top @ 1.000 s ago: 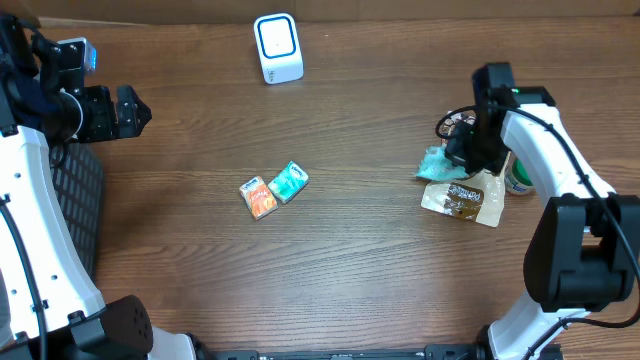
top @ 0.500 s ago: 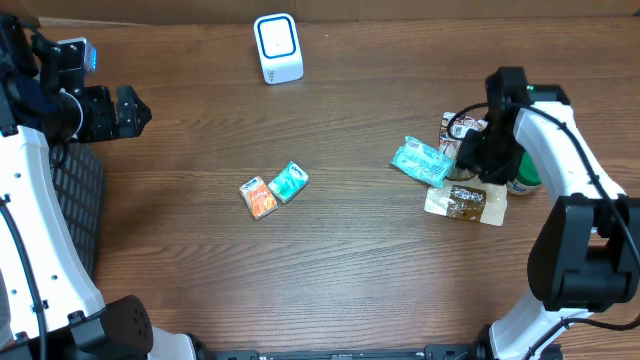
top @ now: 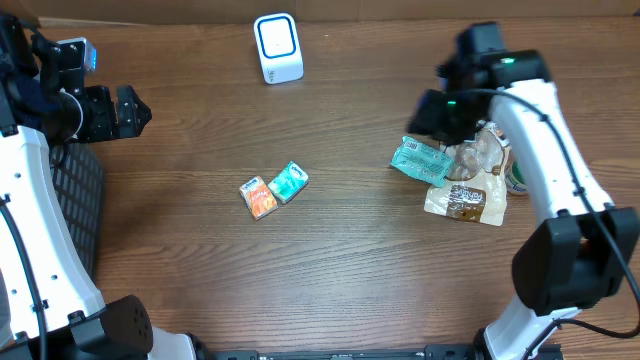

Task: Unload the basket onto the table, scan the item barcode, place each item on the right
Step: 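Move the right gripper to the teal Kleenex pack and grasp it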

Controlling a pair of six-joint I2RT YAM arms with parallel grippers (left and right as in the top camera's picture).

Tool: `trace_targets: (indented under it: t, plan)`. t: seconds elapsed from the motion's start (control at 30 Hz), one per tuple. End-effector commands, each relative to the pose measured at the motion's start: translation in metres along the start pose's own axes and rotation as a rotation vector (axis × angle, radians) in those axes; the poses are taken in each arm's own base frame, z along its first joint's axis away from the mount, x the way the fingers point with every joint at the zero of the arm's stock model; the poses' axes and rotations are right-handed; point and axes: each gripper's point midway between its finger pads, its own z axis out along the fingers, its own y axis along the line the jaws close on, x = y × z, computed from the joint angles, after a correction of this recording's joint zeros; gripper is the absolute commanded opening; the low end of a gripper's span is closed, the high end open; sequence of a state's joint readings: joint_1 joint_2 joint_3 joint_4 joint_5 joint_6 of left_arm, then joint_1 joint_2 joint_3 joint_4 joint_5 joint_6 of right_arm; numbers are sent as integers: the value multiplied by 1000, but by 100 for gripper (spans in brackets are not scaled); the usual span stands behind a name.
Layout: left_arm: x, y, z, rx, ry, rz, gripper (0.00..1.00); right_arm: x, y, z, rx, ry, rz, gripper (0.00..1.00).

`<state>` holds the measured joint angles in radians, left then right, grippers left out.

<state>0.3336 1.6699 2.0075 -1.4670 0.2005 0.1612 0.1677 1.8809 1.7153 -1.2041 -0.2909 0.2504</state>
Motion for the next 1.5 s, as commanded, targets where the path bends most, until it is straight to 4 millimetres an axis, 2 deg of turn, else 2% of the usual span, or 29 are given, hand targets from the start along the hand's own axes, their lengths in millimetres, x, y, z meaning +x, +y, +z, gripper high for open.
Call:
trace_targets:
  t: [0.0,0.2,0.3,0.5,0.63,0.77,0.87,1.1,1.27,1.47]
  plan:
    - [-3,-4,-3,3,-12,28,99,13,56,13,-128,20,-8,41]
    - [-3,-3,-3,3,-12,28,100,23,129,47,-231,-51,3,40]
    - [-3,-4,-3,3,-12,28,100,32,154,65,-245,-93,11,41]
    - [-3,-4,-3,3,-12,28,100,58,199,105,-268,-98,-43,44]
    - [-3,-3,-3,3,-12,28,100,71,212,140,-262,-84,-29,44]
    - [-3,-4,-3,3,-12,28,99,81,213,170,-249,-55,-22,43]
    - [-3,-4,-3,3,-12,28,99,84,208,181,-232,-40,-20,43]
    - [-3,-4,-3,3,-12,28,100,93,196,185,-182,-3,-46,43]
    - [-3,-4,-3,4,-12,30,100,103,174,185,-108,57,-92,43]
    - [-3,-5,-2,5,-12,32,99,102,147,173,-28,120,-199,44]
